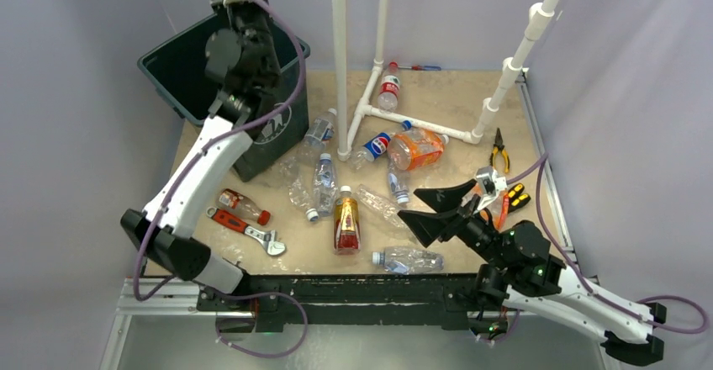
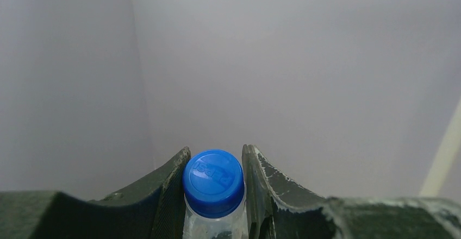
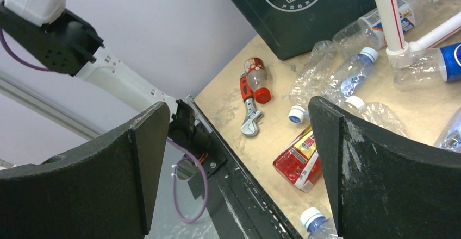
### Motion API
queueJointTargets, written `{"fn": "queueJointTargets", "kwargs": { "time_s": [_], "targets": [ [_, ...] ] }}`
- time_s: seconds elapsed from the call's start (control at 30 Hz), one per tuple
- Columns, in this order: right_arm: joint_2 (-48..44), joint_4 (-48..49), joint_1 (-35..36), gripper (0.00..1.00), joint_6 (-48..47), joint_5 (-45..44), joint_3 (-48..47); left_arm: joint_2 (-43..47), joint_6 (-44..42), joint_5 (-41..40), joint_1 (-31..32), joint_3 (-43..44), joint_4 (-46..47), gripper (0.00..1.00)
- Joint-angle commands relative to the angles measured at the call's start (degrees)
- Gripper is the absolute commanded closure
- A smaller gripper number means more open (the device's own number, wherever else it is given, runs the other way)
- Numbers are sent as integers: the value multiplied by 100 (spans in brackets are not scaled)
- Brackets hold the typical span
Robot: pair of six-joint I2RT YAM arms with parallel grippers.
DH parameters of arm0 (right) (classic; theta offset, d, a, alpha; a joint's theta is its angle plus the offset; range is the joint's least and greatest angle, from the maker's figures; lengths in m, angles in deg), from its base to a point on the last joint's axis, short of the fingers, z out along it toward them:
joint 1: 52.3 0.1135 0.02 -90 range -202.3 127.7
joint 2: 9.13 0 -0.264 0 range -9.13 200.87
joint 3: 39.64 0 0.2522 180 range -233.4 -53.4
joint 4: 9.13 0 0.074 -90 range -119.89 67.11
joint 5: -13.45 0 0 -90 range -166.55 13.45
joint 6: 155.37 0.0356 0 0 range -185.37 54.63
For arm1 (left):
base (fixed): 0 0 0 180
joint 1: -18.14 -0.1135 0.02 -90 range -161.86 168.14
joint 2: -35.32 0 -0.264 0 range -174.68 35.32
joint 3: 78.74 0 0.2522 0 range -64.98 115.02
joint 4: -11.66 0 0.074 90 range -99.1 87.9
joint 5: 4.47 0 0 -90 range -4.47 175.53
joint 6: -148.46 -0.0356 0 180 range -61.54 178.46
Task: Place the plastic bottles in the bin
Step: Place the plastic bottle in the trash bin.
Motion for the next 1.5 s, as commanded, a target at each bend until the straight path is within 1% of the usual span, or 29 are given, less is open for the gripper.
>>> {"fn": "queueJointTargets", "kwargs": {
  "time_s": [0.0, 0.1, 0.27, 0.43, 0.57, 0.6, 0.63, 0.67, 0.7, 0.77, 0.8, 0.83, 0.93, 1.0, 1.07, 1.13, 1.27, 1.3, 1.37, 1.47],
  "targets": [
    [-345, -403, 6, 1, -136, -211, -39, -550, 1458, 808, -735, 839, -1432, 100],
    [-546, -544, 6, 1, -205, -397, -93, -885, 1881, 1110, -969, 933, -1824, 100],
    [-717, -665, 7, 1, -234, -493, -68, -1298, 2000, 1100, -1059, 735, -2050, 100],
    [-670, -708, 6, 1, -224, -544, -58, -1380, 2404, 1429, -1112, 482, -2277, 100],
    [-604, -734, 6, 1, -207, -577, -59, -1411, 2483, 1411, -1120, 314, -2374, 99],
    [-602, -734, 6, 1, -208, -586, -63, -1421, 2511, 1427, -1129, 312, -2442, 95],
    [-602, -737, 6, 1, -211, -595, -67, -1426, 2538, 1422, -1129, 307, -2511, 87],
    [-595, -743, 6, 1, -215, -611, -74, -1406, 2577, 1419, -1129, 290, -2565, 72],
    [-585, -758, 6, 1, -215, -626, -90, -1364, 2585, 1380, -1129, 270, -2605, 53],
    [-561, -800, 9, 1, -222, -657, -140, -1190, 2854, 1280, -1129, 222, -2610, 26],
    [-544, -827, 7, 1, -217, -679, -176, -1053, 2912, 1230, -1129, 193, -2592, 11],
    [-517, -857, 7, 1, -211, -680, -201, -897, 2972, 1188, -1129, 168, -2565, 7],
    [-417, -879, 6, 1, -216, -685, -264, -349, 3057, 994, -1129, 101, -2480, 3],
    [-321, -864, 6, 1, -209, -699, -294, 14, 3215, 745, -1129, 71, -2654, 2],
    [-188, -852, 6, 1, -193, -803, -353, 460, 3427, 840, -1129, -78, -3004, 1],
    [-19, -904, 6, 1, -56, -1138, -438, 976, 3832, 1101, -1125, -326, -3494, 1],
    [562, -1356, 6, 1, 457, -2529, -635, 2124, 4710, 1947, -1121, -1229, -4419, 1],
    [719, -1476, 6, 1, 606, -2756, -668, 2363, 4904, 2180, -1121, -1441, -4662, 1],
    [1028, -1611, 6, 1, 828, -3030, -696, 2760, 5162, 2642, -1121, -1791, -5116, 1],
    [1429, -1641, 6, 1, 1090, -3126, -619, 3160, 5336, 3150, -1121, -2130, -5860, 1]
  ]
}}
